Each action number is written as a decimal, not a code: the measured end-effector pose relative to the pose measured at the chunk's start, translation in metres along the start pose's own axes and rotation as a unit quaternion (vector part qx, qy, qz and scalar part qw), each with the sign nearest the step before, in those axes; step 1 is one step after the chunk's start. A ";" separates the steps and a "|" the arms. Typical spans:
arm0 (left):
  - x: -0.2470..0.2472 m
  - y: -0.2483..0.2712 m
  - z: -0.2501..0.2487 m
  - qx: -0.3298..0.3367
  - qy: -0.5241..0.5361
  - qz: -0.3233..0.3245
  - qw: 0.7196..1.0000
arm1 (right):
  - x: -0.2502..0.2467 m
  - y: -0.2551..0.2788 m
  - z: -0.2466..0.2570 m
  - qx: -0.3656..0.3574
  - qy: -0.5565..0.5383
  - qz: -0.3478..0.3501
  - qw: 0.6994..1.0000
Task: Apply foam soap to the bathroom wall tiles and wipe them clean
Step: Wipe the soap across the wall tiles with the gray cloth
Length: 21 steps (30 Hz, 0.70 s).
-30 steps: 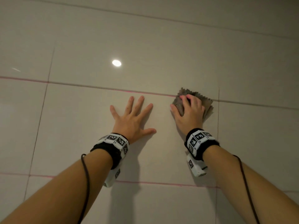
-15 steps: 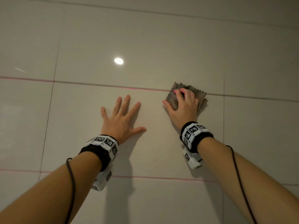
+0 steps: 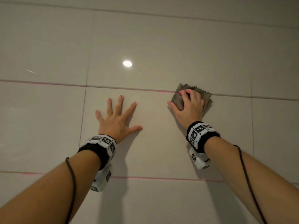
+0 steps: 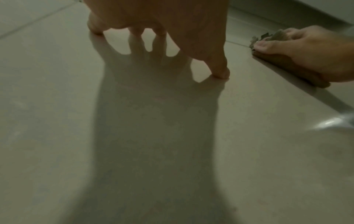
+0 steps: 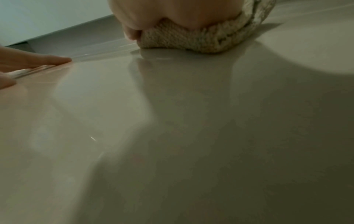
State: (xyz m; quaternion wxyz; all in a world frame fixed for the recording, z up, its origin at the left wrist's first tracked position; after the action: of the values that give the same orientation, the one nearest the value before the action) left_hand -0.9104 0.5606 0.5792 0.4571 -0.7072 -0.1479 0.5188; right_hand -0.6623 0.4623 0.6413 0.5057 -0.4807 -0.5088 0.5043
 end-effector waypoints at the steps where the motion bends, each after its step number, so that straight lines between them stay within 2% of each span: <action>1: -0.001 0.000 0.005 0.008 -0.005 0.004 1.000 | 0.003 0.000 0.009 0.001 -0.001 0.000 1.000; 6: -0.006 0.004 0.019 0.041 -0.004 0.023 0.999 | 0.016 0.000 0.045 0.019 0.004 0.015 1.000; 14: -0.008 0.008 0.027 0.064 -0.025 0.044 0.997 | 0.023 0.001 0.062 0.021 0.012 0.028 0.999; 21: -0.006 0.011 0.040 0.071 -0.025 0.026 0.997 | 0.033 -0.001 0.083 0.022 -0.015 0.022 0.999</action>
State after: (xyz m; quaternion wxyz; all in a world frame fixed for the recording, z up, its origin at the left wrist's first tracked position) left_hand -0.9513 0.5700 0.5722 0.4890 -0.6634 -0.1033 0.5568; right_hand -0.7465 0.4931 0.6451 0.4974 -0.4730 -0.4947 0.5331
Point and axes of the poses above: each hand's wrist, its own y-axis away from the middle knuckle, its own x-axis out of the palm, z = x × y, the point moved 6 cm from there along -y, towards the middle knuckle, and after that the axes turned 1 degree about y, right-handed, at the moved point
